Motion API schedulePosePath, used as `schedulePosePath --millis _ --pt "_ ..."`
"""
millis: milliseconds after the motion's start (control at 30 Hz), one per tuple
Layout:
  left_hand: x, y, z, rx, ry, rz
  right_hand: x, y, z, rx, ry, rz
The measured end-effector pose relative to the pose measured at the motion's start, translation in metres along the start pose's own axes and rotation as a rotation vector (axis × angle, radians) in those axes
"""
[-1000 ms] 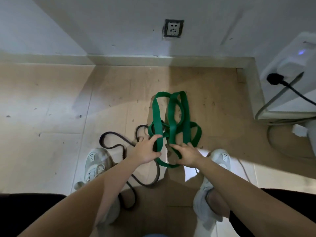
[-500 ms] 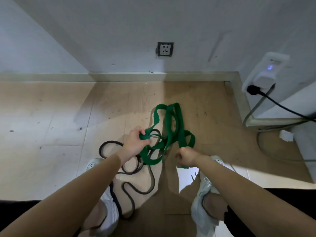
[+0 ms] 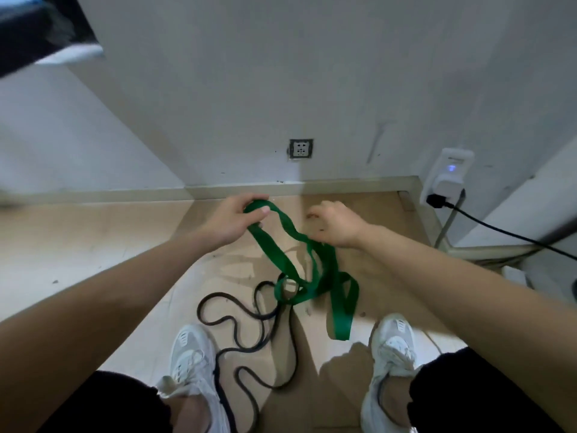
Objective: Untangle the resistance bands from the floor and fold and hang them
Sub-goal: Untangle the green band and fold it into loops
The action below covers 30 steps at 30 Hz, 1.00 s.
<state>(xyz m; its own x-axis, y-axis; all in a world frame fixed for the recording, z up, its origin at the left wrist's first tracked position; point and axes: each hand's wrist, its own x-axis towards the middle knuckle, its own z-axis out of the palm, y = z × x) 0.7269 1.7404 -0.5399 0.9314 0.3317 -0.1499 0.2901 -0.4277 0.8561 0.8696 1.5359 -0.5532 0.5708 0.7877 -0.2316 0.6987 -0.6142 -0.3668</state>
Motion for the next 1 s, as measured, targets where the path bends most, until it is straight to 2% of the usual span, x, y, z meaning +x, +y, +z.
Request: schedulePosePath --millis 67,200,333,500,567,633,700,833,933,1000 --pt "0.001 0.031 -0.009 0.021 -0.070 0.107 0.002 -0.019 -0.027 0.077 0.073 -0.057" --pt "0.001 0.088 -0.028 0.036 -0.106 0.252 0.005 -0.048 -0.062 0.298 0.101 -0.174" --pt "-0.001 0.121 -0.056 0.019 -0.075 0.315 0.004 -0.057 -0.091 0.436 0.181 -0.134" --pt "0.006 0.130 -0.084 -0.004 0.083 0.357 -0.003 -0.071 -0.147 0.683 0.140 -0.121" --pt "0.014 0.125 -0.089 -0.047 0.172 0.334 -0.004 -0.073 -0.159 0.760 0.136 -0.154" --pt "0.022 0.114 -0.088 -0.061 0.185 0.282 -0.002 -0.070 -0.159 0.860 0.125 -0.160" --pt "0.028 0.101 -0.085 -0.025 0.142 0.216 0.001 -0.068 -0.151 0.899 0.103 -0.144" --pt "0.033 0.085 -0.084 0.097 -0.022 0.117 0.005 -0.059 -0.144 0.767 0.095 -0.126" --pt "0.035 0.084 -0.084 0.049 -0.156 0.101 0.005 -0.051 -0.144 0.820 0.075 -0.130" --pt "0.037 0.088 -0.083 -0.034 -0.167 0.100 0.004 -0.048 -0.145 0.829 0.072 -0.147"
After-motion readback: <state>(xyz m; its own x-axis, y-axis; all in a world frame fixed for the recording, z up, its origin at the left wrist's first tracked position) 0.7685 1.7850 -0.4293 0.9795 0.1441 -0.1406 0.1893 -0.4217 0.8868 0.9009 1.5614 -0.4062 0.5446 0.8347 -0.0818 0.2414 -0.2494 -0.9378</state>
